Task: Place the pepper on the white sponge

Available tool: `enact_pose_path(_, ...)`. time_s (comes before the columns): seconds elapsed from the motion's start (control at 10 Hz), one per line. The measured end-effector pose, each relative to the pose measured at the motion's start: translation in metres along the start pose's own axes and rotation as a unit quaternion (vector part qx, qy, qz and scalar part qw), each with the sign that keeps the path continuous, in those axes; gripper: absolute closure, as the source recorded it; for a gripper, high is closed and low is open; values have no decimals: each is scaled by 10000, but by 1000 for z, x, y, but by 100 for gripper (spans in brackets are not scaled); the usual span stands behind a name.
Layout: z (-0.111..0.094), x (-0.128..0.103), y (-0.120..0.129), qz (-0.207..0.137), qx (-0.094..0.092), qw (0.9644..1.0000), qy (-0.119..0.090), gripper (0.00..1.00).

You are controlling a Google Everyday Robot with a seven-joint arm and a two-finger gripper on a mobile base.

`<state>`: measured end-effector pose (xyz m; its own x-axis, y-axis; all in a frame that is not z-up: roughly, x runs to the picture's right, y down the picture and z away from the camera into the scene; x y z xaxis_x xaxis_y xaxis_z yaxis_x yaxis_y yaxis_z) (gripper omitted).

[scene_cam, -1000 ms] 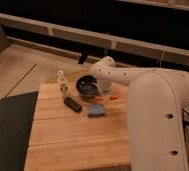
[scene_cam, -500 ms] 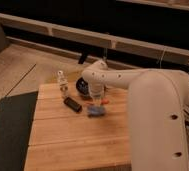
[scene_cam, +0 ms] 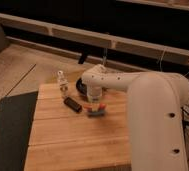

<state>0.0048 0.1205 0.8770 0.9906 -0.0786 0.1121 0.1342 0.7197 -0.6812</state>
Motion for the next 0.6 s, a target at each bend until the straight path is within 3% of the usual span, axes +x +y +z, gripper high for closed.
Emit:
enact_pose_path(0.3, 3, -1, 4, -10, -86, 10000, -44, 35)
enact_pose_path(0.6, 3, 0, 3, -13, -112, 9999, -48, 30)
